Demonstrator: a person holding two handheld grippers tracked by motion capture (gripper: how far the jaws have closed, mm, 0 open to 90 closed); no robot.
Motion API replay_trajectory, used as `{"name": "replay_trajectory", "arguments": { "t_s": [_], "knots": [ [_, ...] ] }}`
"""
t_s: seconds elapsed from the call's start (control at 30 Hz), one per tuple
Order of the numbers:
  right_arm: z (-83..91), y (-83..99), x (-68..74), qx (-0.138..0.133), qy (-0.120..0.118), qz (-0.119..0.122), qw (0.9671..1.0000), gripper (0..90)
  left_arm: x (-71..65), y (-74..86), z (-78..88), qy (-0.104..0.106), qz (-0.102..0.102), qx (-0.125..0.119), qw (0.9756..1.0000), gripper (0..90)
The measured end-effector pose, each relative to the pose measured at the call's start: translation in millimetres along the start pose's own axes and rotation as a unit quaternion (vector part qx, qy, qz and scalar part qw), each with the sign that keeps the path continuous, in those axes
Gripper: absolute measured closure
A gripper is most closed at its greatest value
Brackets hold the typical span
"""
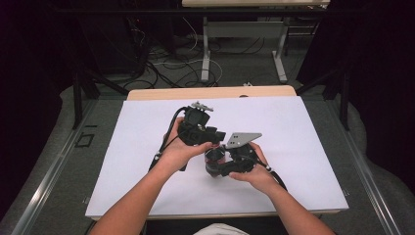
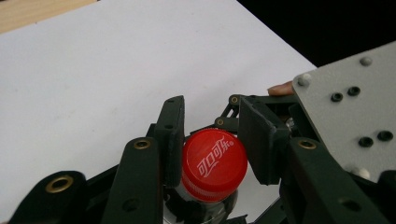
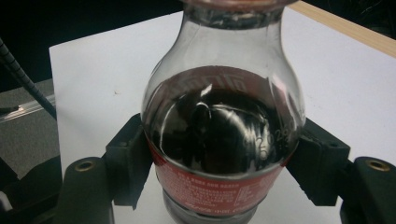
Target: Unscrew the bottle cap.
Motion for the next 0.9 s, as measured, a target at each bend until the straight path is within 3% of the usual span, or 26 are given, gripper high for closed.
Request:
{"name": "replay_trajectory", "arguments": {
  "t_s": [0.3,0.67,0.9],
  "knots": [
    [-1.2,0.3,-0.6,0.0,0.0,-0.001,1.0,29.8,4.7,-2.6,4.1,0.019,0.011,-0.004,0.9997,62.6],
    [-1.5,1.6,-5.0,-0.001,0.005,-0.001,1.0,29.8,18.6,-3.2,8.7,0.013,0.03,-0.014,0.9994,62.7],
    [-1.0,2.5,-8.2,-0.004,0.011,-0.006,0.9999,29.8,35.6,0.3,10.8,0.005,0.043,-0.019,0.9989,62.7]
  ]
}}
Point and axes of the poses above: each handheld gripper's, and its own axes: z roughly backward along the jaws, y roughly out of its underside, x roughly to its left, the point moved 4 cm from there along -z, roughly forward along the jaws, and after that the axes turned 8 degrees about x, right-handed, at the moved point
